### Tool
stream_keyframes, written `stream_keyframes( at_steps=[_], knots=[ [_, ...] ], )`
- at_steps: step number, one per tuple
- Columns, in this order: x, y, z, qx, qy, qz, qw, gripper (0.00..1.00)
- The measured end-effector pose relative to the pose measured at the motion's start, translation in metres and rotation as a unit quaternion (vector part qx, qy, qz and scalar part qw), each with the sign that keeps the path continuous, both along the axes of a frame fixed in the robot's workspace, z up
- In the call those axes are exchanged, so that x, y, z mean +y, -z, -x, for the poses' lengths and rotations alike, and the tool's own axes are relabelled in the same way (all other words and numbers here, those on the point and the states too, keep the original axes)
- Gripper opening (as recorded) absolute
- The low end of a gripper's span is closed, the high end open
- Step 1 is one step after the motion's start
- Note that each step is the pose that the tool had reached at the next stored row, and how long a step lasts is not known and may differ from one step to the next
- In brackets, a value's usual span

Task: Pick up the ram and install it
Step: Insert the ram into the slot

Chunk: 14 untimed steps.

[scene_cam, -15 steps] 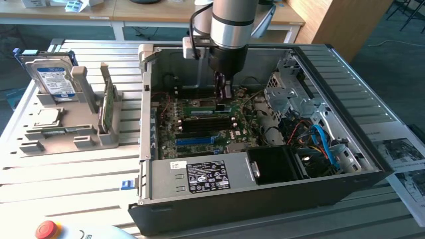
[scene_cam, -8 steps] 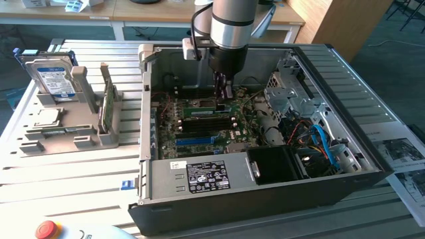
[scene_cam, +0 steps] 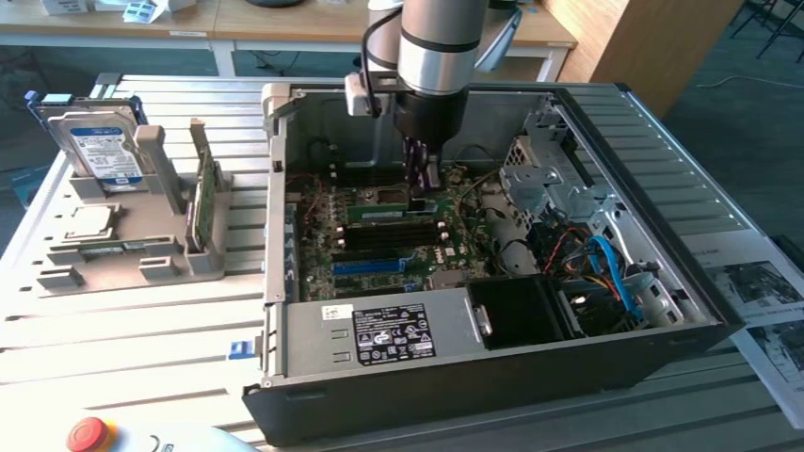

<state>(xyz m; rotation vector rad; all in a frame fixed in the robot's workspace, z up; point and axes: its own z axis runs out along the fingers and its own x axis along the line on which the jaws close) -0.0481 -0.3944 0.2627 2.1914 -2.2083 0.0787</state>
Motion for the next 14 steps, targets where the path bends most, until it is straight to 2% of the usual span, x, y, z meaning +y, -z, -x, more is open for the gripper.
stream_keyframes(
  at_steps=[14],
  knots=[
    [0.0000, 0.0163, 0.001, 0.0000, 0.000, 0.0000, 1.0000, 0.12]
  ],
)
